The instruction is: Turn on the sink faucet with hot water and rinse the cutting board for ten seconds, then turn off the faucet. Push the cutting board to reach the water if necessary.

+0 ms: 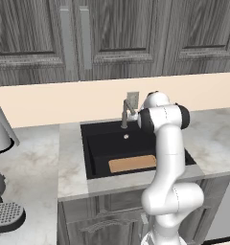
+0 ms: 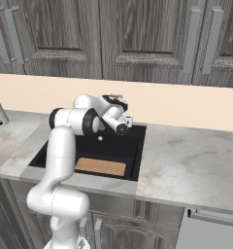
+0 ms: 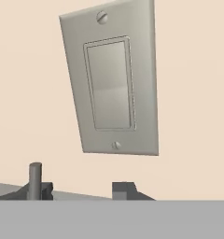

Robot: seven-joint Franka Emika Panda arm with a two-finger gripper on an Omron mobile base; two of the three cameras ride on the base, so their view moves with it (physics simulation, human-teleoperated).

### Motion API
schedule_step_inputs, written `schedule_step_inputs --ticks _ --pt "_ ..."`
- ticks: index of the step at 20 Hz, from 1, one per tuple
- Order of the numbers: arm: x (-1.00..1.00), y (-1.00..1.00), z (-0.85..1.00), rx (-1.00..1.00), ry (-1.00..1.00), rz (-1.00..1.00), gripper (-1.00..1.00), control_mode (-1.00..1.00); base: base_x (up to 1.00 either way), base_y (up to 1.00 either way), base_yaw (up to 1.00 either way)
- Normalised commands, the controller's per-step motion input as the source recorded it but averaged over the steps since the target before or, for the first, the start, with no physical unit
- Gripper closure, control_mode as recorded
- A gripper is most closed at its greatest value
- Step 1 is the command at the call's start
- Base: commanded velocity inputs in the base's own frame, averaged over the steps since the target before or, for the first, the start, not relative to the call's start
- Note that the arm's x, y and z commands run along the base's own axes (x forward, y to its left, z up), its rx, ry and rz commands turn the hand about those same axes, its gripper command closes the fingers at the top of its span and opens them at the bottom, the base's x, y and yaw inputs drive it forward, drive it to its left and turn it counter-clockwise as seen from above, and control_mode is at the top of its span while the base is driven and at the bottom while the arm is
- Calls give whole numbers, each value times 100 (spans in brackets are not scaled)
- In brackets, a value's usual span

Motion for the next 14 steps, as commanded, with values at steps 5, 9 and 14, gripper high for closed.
schedule_step_inputs --ticks 5,9,14 --pt "-34 -70 0 0 0 0 100 -100 0 0 0" --pt "-44 -71 0 0 0 0 100 -100 0 0 0" --pt "-44 -71 -1 0 1 0 100 -100 0 0 0"
